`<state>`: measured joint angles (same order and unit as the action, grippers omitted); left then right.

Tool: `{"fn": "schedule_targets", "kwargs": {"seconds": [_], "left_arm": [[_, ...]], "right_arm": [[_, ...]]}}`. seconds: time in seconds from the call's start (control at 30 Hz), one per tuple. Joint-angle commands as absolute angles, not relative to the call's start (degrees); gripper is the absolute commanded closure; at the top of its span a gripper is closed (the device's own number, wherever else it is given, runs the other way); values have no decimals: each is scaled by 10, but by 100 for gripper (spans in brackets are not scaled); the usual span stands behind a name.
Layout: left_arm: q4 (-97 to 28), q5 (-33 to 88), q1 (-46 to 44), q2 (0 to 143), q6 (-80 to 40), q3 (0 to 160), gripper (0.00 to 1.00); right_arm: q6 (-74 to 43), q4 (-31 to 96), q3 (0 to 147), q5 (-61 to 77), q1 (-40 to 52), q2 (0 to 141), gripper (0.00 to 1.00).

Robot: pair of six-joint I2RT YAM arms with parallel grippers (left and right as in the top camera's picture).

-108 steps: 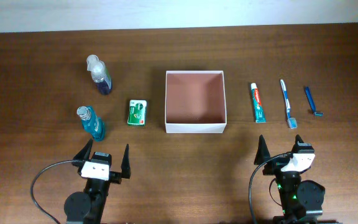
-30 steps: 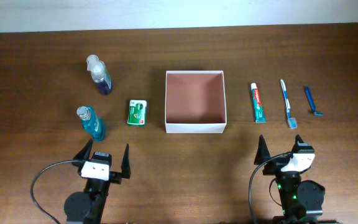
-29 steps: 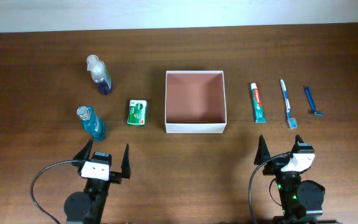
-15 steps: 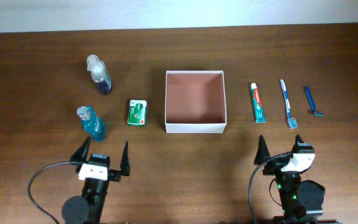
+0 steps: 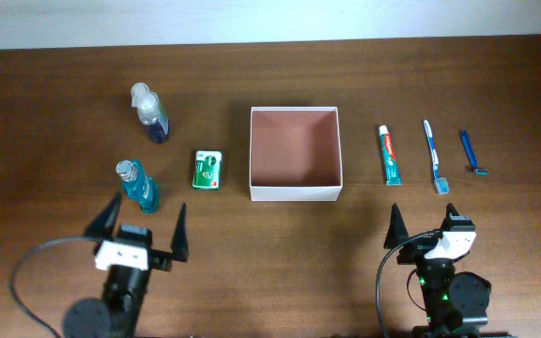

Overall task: Pack container
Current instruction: 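Move the left gripper over the teal Listerine bottle and lower it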

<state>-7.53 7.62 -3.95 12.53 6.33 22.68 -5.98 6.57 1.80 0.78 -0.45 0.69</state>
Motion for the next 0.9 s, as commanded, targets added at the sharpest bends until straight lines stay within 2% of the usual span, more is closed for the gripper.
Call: {"fn": "schedule_targets", "kwargs": {"seconds": [0.0, 0.2, 0.3, 0.5, 0.63, 0.73, 0.87], "left_arm": [[-163, 57, -36, 244, 110, 385, 1], [-359, 41, -36, 447, 165, 625, 1], [-387, 15, -36, 511, 99, 677, 1], [-436, -16, -26, 627, 56, 719, 1], [-445, -10, 24, 691, 3, 721, 1], [-444, 44, 77, 720, -5, 721, 1], [-447, 51, 120, 737, -4, 721, 1]], "right_arm": [[-58, 66, 13, 13, -9, 2, 2], [-58, 66, 13, 13, -9, 2, 1], [-58, 66, 13, 13, -9, 2, 2], [-58, 66, 13, 13, -9, 2, 1], [-58, 66, 13, 13, -9, 2, 2], [-58, 66, 13, 13, -9, 2, 2], [-58, 66, 13, 13, -9, 2, 2]]}}
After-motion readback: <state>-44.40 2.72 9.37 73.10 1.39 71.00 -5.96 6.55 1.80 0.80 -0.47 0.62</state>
